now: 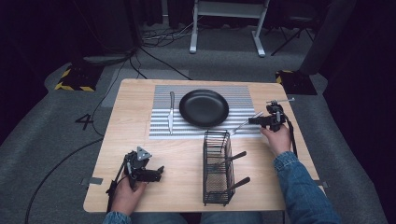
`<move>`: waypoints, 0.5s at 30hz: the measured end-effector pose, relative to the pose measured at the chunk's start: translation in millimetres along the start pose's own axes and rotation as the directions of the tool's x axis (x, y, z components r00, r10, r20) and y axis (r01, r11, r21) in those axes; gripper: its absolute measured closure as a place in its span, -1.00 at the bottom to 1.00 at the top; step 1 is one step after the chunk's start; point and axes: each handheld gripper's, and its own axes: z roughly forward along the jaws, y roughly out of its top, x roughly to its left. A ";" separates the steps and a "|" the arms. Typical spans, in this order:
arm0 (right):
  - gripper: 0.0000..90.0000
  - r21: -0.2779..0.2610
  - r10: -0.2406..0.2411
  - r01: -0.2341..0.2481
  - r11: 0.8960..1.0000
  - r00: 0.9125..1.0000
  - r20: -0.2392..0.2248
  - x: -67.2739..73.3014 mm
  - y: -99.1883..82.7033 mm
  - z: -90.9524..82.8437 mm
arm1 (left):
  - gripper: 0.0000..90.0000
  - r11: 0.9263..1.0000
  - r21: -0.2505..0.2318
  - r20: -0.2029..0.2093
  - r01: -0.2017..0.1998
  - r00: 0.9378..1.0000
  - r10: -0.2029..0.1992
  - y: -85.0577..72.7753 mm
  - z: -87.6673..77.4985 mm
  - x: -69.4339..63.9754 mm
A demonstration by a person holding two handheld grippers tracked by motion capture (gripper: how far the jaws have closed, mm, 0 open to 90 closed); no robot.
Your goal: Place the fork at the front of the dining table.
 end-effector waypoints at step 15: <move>0.11 0.023 0.017 -0.017 1.000 1.000 0.015 -5.1 -4.5 4.2 | -0.93 1.000 0.001 -0.001 -0.002 1.000 0.002 0.0 -0.1 0.1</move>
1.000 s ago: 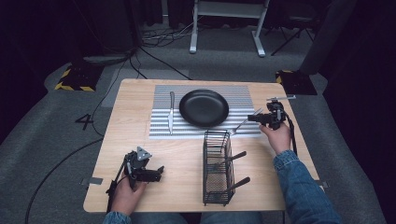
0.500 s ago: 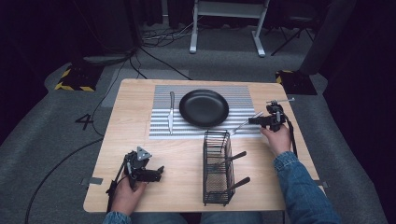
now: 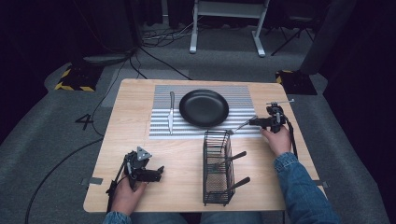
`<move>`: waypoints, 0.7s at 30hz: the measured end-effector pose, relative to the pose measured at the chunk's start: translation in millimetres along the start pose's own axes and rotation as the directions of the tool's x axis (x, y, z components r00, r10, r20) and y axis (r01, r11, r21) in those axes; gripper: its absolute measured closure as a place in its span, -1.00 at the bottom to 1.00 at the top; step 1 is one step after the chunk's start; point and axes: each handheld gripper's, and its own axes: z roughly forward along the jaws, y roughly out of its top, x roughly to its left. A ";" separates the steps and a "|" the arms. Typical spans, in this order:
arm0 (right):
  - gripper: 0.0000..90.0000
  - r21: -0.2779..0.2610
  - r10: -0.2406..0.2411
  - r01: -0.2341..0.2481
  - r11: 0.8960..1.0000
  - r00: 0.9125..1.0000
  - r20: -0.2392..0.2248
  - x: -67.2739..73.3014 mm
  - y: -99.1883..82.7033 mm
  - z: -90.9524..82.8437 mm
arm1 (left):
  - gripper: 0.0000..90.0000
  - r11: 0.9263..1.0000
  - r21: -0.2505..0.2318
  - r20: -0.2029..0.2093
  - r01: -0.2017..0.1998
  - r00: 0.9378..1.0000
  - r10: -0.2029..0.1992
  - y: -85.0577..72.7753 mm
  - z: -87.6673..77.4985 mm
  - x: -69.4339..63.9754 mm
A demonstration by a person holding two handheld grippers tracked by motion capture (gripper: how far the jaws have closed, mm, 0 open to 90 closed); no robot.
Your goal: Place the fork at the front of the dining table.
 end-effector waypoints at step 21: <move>0.03 0.032 -0.034 0.031 0.999 0.995 0.092 24.0 0.2 28.0 | -0.93 1.000 -0.002 0.000 0.004 1.000 -0.004 -0.1 0.1 -0.3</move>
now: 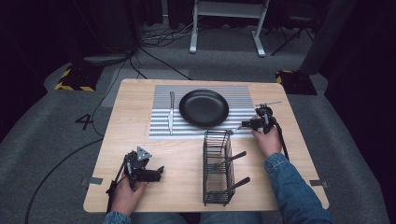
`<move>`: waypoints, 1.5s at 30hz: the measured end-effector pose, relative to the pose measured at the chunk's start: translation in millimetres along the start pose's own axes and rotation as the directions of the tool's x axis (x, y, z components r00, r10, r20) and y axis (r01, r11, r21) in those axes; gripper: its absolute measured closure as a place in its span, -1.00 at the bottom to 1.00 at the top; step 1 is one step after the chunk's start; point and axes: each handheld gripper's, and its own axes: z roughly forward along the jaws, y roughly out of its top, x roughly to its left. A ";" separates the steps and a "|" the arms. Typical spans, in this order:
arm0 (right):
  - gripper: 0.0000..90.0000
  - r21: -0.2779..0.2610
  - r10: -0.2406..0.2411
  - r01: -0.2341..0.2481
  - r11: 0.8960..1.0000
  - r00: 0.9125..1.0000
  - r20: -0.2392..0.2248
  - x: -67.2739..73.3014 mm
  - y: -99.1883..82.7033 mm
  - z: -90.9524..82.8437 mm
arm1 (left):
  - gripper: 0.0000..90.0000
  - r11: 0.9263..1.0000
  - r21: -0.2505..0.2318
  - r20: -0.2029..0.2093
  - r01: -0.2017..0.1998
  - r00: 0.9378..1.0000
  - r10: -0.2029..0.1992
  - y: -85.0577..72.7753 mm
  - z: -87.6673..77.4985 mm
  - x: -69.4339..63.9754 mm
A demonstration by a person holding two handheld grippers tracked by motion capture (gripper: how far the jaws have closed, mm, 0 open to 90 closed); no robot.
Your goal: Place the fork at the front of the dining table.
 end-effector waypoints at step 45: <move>0.02 -0.021 -0.093 0.093 0.995 0.995 0.041 29.4 3.1 14.5 | -0.93 1.000 0.003 -0.001 -0.002 1.000 0.002 -0.1 -0.3 0.1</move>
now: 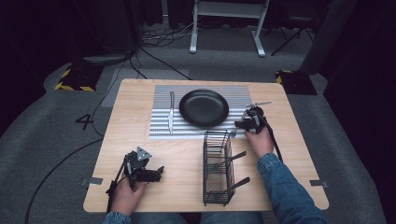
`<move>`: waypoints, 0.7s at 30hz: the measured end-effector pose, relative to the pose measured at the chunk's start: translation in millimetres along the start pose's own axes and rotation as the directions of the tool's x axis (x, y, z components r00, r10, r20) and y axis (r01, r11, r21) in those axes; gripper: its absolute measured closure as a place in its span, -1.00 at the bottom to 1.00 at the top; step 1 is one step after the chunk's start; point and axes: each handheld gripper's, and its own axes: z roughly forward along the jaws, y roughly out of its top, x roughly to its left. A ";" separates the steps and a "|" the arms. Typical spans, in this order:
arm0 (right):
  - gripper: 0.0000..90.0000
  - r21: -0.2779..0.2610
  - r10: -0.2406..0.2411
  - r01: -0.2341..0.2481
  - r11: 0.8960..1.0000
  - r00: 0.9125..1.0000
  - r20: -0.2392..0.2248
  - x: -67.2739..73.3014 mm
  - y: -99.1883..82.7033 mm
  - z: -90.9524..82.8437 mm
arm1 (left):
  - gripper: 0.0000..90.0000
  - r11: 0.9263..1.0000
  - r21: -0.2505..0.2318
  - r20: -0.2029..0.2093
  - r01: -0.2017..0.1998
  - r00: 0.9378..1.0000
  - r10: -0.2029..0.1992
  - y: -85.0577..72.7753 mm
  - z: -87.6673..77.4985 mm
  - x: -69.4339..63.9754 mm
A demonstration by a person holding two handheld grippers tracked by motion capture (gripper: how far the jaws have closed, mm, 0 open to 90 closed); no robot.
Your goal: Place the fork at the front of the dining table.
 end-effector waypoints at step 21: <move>0.33 0.010 -0.046 0.046 0.999 0.999 0.026 -13.5 -4.5 -13.5 | -0.93 1.000 0.000 0.000 0.000 1.000 0.000 0.0 0.0 0.0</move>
